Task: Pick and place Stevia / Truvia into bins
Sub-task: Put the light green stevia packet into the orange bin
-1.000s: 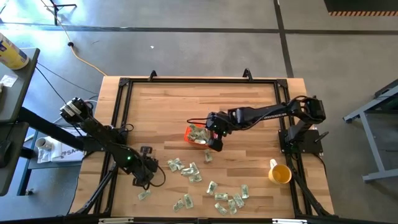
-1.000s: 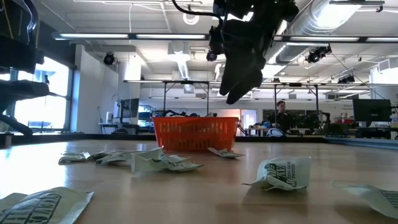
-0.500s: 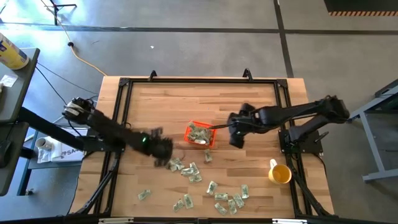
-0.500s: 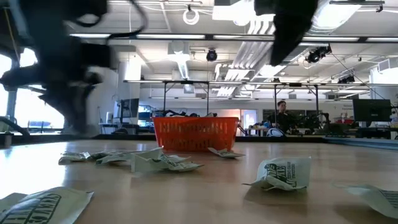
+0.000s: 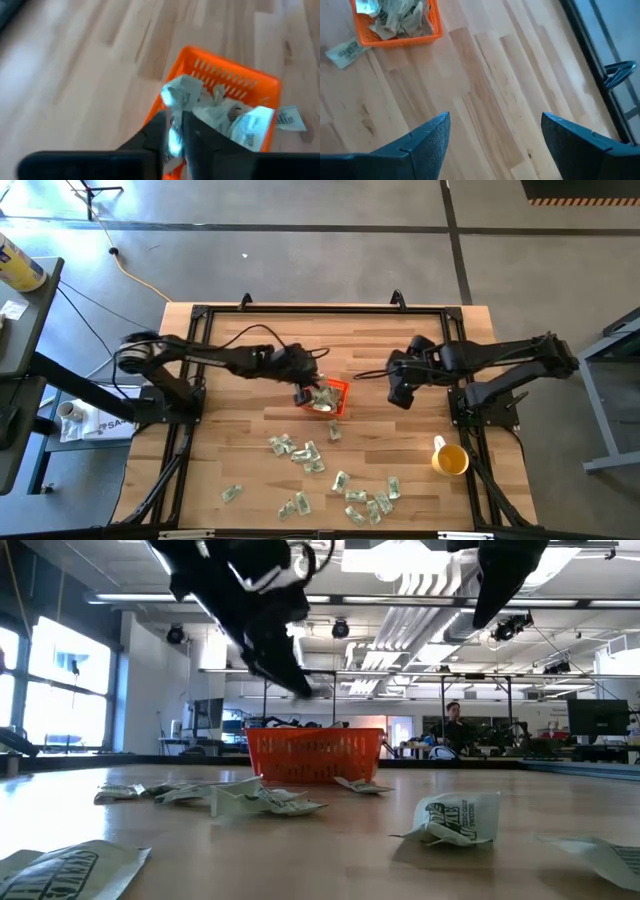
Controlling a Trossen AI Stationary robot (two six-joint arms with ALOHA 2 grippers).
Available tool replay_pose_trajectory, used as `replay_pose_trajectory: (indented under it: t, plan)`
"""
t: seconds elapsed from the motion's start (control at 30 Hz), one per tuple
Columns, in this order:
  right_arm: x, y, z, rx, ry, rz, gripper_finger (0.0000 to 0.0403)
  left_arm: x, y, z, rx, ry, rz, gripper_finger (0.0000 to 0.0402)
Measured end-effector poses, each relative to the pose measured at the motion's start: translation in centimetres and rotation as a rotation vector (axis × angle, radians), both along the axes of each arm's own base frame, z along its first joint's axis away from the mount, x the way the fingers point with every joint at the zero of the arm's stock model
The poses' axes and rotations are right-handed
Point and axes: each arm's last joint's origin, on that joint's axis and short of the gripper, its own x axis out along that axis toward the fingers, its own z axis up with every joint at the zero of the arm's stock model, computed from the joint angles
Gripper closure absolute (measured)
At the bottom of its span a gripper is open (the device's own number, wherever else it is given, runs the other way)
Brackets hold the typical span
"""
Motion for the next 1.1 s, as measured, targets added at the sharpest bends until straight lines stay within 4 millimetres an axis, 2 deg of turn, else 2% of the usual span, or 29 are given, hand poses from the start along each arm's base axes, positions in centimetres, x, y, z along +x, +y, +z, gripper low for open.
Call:
replay_pose_trajectory:
  t: [0.1, 0.2, 0.33, 0.47, 0.63, 0.83, 0.97, 1.1]
  plan:
    - [0.3, -0.3, -0.4, 0.009, 0.007, 0.001, 0.01, 0.5, 0.4, -1.8, -0.123, 0.041, 0.076, 0.0273]
    - [0.4, -0.6, -1.9, 0.036, 0.021, 0.007, 0.01, 0.7, -0.1, -2.7, -0.24, 0.059, 0.129, 0.0252]
    - [0.2, -0.5, -5.5, 0.248, 0.08, 0.06, 0.01, 0.4, -1.2, -1.9, -0.472, 0.054, 0.093, 0.0237]
    - [-0.9, 1.2, -9.6, 0.437, 0.162, 0.172, 0.01, -1.1, -2.6, -0.5, -0.624, 0.13, 0.082, 0.0238]
    - [-1.9, 4.9, -11.7, 0.43, 0.18, 0.405, 0.01, -4.4, -5.3, 0.8, -0.498, 0.306, 0.13, 0.0249]
    - [-2.0, 10.7, -12.6, 0.312, 0.02, 1.027, 0.01, -7.6, -8.1, 1.4, -0.29, 0.448, 0.144, 0.0254]
    - [-1.0, 13.6, -13.4, 0.304, -0.097, 1.114, 0.01, -8.3, -9.1, 1.4, -0.222, 0.481, 0.159, 0.0255]
    - [0.3, 16.1, -14.7, 0.39, -0.106, 1.139, 0.01, -8.4, -9.8, 1.4, -0.216, 0.478, 0.134, 0.0256]
